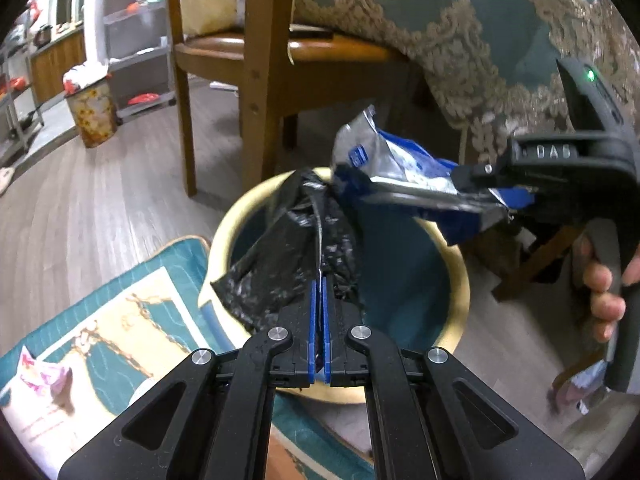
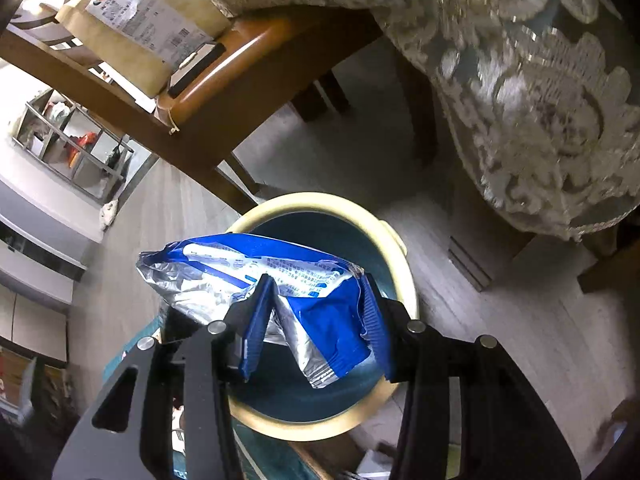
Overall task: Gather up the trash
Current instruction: 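Carry the black bag and blue wrapper over the yellow-rimmed bin with both tools, then open both tools to drop the black bag and wrapper into the bin, then move both open tools back over the cushion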
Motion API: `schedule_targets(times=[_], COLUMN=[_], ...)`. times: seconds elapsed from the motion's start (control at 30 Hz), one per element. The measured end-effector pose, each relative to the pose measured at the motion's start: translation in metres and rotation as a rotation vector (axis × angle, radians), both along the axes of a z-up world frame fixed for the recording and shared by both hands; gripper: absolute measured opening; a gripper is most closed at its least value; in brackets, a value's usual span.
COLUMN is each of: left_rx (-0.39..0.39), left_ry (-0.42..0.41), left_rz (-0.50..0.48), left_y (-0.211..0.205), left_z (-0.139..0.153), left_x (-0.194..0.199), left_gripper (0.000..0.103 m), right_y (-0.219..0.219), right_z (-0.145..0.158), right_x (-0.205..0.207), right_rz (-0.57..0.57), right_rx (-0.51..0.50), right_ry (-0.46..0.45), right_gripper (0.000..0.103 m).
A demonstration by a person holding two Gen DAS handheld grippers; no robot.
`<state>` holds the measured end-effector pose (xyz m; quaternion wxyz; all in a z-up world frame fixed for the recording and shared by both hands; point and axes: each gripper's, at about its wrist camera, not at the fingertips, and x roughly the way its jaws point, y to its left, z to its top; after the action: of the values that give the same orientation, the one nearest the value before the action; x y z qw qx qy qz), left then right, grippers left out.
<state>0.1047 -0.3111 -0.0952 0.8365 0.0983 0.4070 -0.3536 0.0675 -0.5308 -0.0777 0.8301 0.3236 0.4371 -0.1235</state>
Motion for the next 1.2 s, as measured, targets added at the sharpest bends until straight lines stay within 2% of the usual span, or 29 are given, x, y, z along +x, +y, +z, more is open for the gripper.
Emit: schedule_targets(times=[0.3,0.43,0.5,0.53,0.67,0.73,0.9,1.0,1.1,1.2], left_rx=[0.041,0.047,0.044,0.041,0.034,0.036,0.013,0.005,0.004,0.019], left_ry=[-0.012,-0.021,-0.021,-0.02,-0.04,-0.065,-0.103,-0.12,-0.132,-0.149], left_rz=[-0.02,-0.022,-0.017,-0.013,0.004,0.026,0.071,0.098,0.117,0.127], left_y=[0.001,0.0,0.001,0.002,0.009,0.015,0.032,0.046,0.059,0.071], left_z=[-0.007,-0.006,-0.005,-0.005,0.001,0.005,0.02,0.029,0.035,0.039], left_x=[-0.004,-0.006,-0.006,-0.005,-0.006,-0.006,-0.005,-0.006,-0.006,-0.007], left_gripper=[0.004,0.005,0.014,0.023,0.04,0.055,0.07,0.07,0.07,0.07], right_y=[-0.002,0.001,0.004,0.005,0.007,0.01,0.021,0.028,0.034,0.04], right_z=[0.006,0.004,0.002,0.001,0.001,0.002,0.005,0.007,0.01,0.014], right_x=[-0.001,0.0,0.002,0.003,0.007,0.009,0.015,0.02,0.022,0.023], right_rz=[-0.051,-0.03,-0.019,-0.018,-0.018,-0.013,0.006,0.017,0.023,0.038], right_rx=[-0.035,-0.048,-0.056,-0.056,-0.061,-0.062,-0.08,-0.09,-0.079,-0.096], right_ry=[-0.034,-0.03,-0.021,-0.019,-0.013,-0.017,-0.023,-0.027,-0.043,-0.054], right_gripper=[0.044,0.045,0.045,0.045,0.046,0.048,0.049,0.053,0.065,0.066])
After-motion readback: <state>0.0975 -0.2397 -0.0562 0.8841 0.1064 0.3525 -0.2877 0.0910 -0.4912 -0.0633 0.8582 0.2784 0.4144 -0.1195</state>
